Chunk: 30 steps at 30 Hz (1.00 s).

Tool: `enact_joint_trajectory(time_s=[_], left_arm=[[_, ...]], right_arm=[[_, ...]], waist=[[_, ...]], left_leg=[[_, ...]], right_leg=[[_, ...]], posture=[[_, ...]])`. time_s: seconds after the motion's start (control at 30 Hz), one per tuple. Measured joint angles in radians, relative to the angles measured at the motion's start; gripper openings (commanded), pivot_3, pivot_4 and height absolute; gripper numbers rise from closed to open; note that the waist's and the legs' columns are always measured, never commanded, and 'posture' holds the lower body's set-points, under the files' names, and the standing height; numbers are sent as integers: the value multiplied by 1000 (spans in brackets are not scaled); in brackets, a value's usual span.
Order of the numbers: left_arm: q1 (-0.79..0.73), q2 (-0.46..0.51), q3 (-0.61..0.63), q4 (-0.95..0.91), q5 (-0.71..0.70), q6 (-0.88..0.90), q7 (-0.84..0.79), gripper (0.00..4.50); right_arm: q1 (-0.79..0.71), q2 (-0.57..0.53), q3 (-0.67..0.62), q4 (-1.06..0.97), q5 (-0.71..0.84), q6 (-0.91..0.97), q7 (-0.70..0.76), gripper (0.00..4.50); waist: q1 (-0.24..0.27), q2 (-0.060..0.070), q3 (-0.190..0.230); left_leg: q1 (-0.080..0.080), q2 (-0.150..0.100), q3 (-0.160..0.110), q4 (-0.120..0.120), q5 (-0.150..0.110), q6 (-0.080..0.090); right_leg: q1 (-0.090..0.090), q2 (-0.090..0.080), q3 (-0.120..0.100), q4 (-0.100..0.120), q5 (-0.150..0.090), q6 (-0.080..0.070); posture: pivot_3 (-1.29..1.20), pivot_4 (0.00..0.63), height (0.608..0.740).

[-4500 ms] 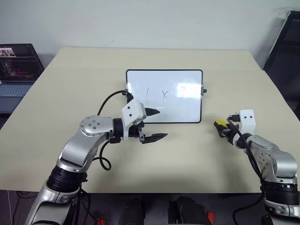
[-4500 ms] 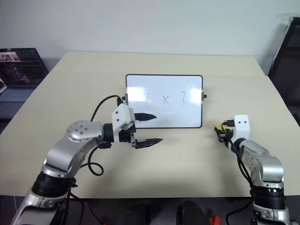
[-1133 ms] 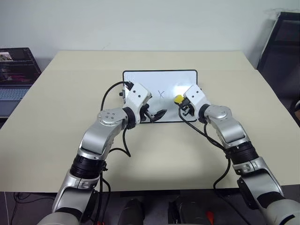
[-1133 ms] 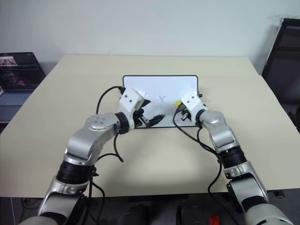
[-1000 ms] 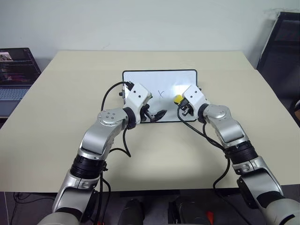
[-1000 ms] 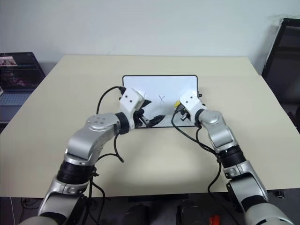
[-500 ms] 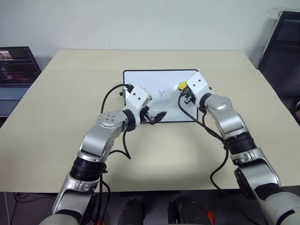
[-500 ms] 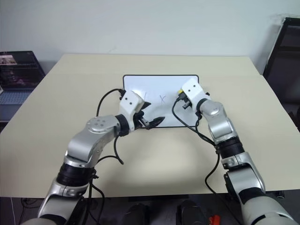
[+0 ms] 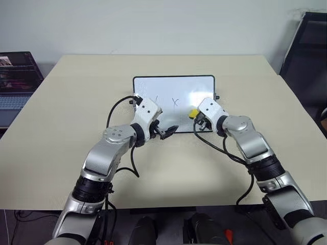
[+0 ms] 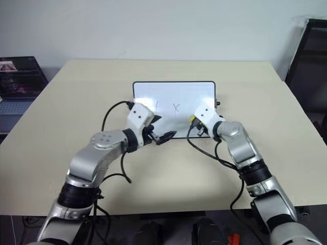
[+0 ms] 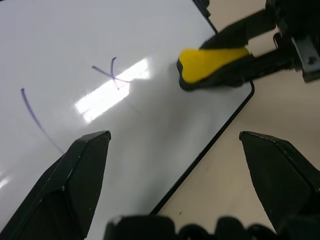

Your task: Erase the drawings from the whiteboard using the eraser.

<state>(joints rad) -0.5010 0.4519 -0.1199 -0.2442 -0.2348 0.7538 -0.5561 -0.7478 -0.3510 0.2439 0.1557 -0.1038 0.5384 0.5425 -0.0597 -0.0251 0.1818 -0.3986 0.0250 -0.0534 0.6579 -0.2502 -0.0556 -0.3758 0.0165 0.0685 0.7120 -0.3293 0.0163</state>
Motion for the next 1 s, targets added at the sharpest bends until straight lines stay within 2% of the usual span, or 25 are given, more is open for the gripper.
enact_joint_trajectory(time_s=[0.23, 0.33, 0.47, 0.6, 0.77, 1.0], left_arm=[[56, 38, 74, -35, -13, 34, 23, 4500], [85, 54, 115, -55, -22, 52, 35, 4500], [134, 60, 166, -62, -25, 52, 61, 4500], [174, 62, 185, -65, -26, 51, 83, 4500], [189, 50, 206, -82, -36, 53, 113, 4500], [191, 24, 213, -104, -60, 50, 133, 4500]], right_arm=[[-3, 41, -94, -133, 71, 57, -23, 1102], [52, 48, -119, -277, 122, 107, -21, 1102], [195, 45, -122, -458, 193, 173, 4, 1102], [304, 33, -96, -561, 244, 215, 28, 1102], [354, 9, -83, -600, 254, 205, 26, 1102], [370, 19, -76, -576, 238, 95, -3, 1102]], waist=[[8, 0, 0], [12, 0, 0], [19, 0, 0], [20, 0, 0], [20, 0, 0], [19, 0, 0]], left_leg=[[-3, 0, 0, -9, 0, 0], [-3, 1, -1, -14, 0, -1], [-5, 1, 0, -15, -1, -1], [-5, 1, 0, -13, -1, 0], [-2, 1, 0, -13, -1, 0], [-2, 0, 0, -13, -1, -1]], right_leg=[[-2, -1, 0, -9, 0, 0], [-2, -1, -2, -14, 0, 0], [-4, -2, -2, -16, 0, 0], [-3, -2, -2, -15, 0, 0], [-1, -1, -2, -14, 0, 0], [-1, -1, -2, -15, 0, 0]], posture=[[0, 150, 740], [0, 150, 740], [0, 150, 740], [0, 150, 740], [0, 150, 740], [0, 150, 740]])
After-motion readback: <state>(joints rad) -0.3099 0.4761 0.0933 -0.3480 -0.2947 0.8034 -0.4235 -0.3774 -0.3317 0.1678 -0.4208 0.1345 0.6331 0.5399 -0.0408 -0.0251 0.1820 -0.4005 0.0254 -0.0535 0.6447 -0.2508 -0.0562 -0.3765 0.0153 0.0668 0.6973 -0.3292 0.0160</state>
